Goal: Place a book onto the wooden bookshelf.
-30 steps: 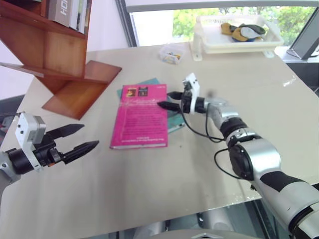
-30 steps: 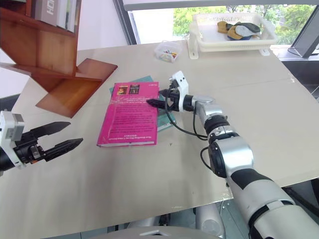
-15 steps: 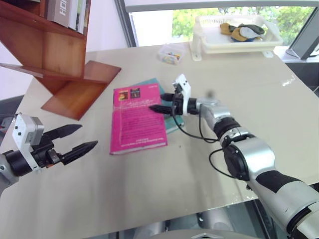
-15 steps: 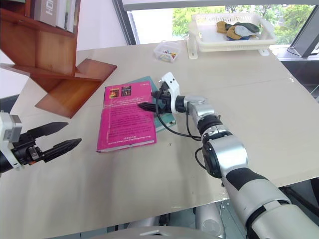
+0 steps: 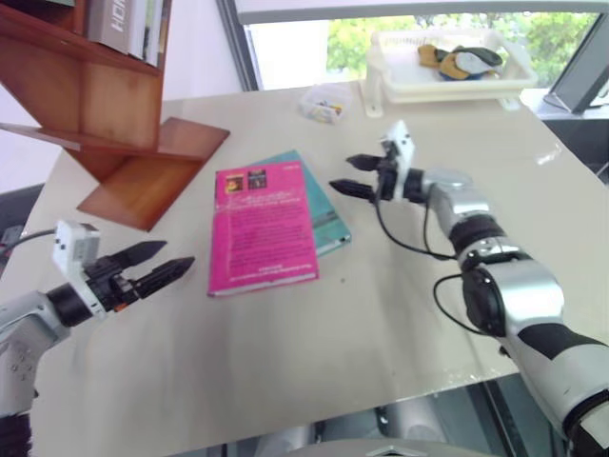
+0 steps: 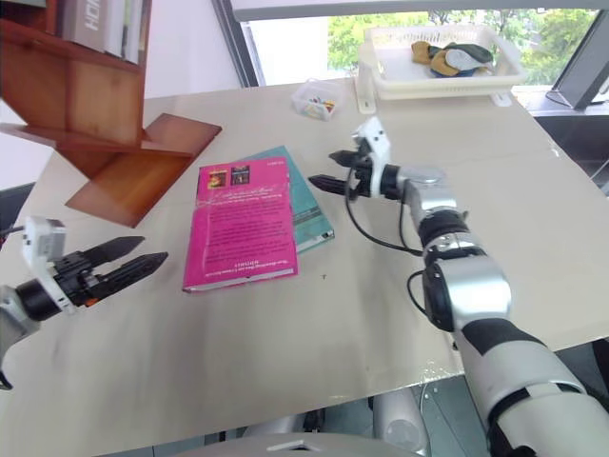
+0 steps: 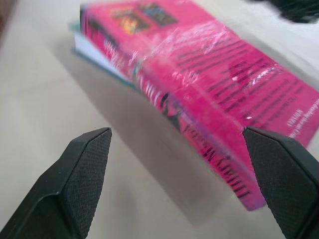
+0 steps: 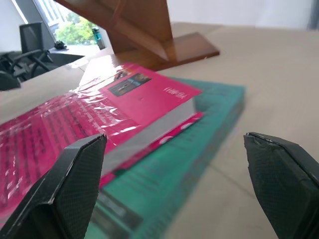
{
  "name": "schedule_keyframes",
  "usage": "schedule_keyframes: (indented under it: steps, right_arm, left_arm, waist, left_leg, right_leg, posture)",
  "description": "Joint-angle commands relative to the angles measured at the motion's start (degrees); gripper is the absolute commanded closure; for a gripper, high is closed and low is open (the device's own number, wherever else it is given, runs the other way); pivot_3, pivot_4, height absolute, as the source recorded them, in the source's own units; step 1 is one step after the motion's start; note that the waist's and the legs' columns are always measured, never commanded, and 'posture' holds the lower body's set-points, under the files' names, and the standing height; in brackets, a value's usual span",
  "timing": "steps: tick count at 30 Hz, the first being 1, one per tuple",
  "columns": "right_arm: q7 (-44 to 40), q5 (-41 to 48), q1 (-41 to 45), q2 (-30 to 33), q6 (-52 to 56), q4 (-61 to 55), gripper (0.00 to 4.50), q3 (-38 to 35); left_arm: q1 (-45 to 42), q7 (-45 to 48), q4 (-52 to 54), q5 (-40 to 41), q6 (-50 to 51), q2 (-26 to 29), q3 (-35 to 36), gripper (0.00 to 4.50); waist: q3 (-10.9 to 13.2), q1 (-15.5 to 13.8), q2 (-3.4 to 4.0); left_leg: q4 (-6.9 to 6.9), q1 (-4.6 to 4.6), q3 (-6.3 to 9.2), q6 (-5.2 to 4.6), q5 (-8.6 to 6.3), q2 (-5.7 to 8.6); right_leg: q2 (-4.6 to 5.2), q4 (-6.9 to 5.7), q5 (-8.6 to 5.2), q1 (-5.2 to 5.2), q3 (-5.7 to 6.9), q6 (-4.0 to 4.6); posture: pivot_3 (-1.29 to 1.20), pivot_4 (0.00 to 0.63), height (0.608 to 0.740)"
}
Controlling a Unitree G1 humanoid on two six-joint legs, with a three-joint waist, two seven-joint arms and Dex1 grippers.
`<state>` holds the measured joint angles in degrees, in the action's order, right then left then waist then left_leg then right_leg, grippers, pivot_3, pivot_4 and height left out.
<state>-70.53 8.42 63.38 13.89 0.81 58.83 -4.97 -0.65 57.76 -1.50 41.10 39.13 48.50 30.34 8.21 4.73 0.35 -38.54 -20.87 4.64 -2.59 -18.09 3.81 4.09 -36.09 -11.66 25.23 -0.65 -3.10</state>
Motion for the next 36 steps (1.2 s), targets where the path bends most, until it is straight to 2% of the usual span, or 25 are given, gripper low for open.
schedule_keyframes:
  steps: [1, 4, 8, 12, 18, 27, 36]
  right_arm:
    - [-9.9, 5.7, -7.8, 5.9, 6.0, -21.3, 0.0, 1.3]
    - [-13.6, 10.3, -15.6, 10.9, 11.9, -36.7, 0.0, 1.8]
    - [-18.4, 17.4, -30.1, 22.0, 18.4, -58.3, 0.0, 0.3]
    - [-16.6, 18.8, -38.7, 30.5, 19.8, -68.4, 0.0, -1.2]
    - [-12.6, 23.5, -44.5, 37.9, 23.3, -75.4, 0.0, -7.5]
    - [-8.3, 27.8, -46.2, 41.4, 26.5, -80.7, 0.0, -10.2]
    - [-6.5, 29.5, -49.2, 44.5, 27.4, -82.3, 0.0, -13.4]
  left_arm:
    - [-7.7, 2.3, -8.2, 2.5, 7.3, 2.2, -3.3, 0.04]
    - [-11.7, 4.6, -12.7, 1.2, 9.6, 2.7, -7.0, 0.04]
    - [-18.3, 11.1, -20.2, 1.4, 15.9, 3.2, -13.5, 0.04]
    - [-23.3, 17.9, -25.7, 1.0, 20.8, 4.1, -18.4, 0.04]
    - [-31.8, 24.9, -34.6, -0.7, 26.4, 3.5, -24.3, 0.04]
    - [-44.4, 28.7, -56.3, -9.5, 21.5, -3.0, -28.6, 0.04]
    - [-53.2, 28.5, -68.8, -15.6, 15.6, -9.1, -26.1, 0.04]
  waist:
    - [0.0, -0.3, -0.03]
    - [0.0, -0.6, -0.06]
    - [0.0, -1.5, -0.07]
    - [0.0, -1.7, -0.17]
    - [0.0, -2.7, -0.34]
    - [0.0, -3.8, -0.56]
    - [0.0, -4.7, -0.67]
  left_leg:
    - [0.0, 0.0, 0.03, 0.0, 0.0, 0.01]
    - [-0.04, -0.05, -0.02, 0.0, -0.01, 0.04]
    - [-0.05, -0.12, -0.04, 0.0, -0.01, 0.05]
    - [-0.33, -0.12, -0.25, -0.02, -0.01, 0.04]
    - [-0.68, -0.07, -0.32, -0.02, -0.01, 0.0]
    - [-0.71, -0.2, -0.32, -0.04, -0.02, 0.07]
    - [-0.83, -0.35, -0.26, -0.06, -0.02, 0.1]
  right_leg:
    - [0.03, -0.05, 0.0, 0.01, -0.01, 0.0]
    - [0.06, -0.44, 0.0, 0.19, -0.04, -0.01]
    - [0.08, -0.61, 0.0, 0.34, -0.05, 0.0]
    - [0.05, -0.57, -0.01, 0.3, -0.13, 0.0]
    - [0.01, -0.67, -0.01, 0.18, -0.16, -0.01]
    - [-0.05, -0.63, -0.01, 0.25, -0.1, -0.01]
    - [0.01, -0.64, -0.01, 0.29, 0.0, -0.01]
  posture:
    - [0.0, 0.15, 0.74]
    - [0.0, 0.15, 0.74]
    - [0.0, 0.15, 0.74]
    - [0.0, 0.15, 0.74]
    - [0.0, 0.15, 0.74]
    - [0.0, 0.15, 0.74]
    - [0.0, 0.15, 0.74]
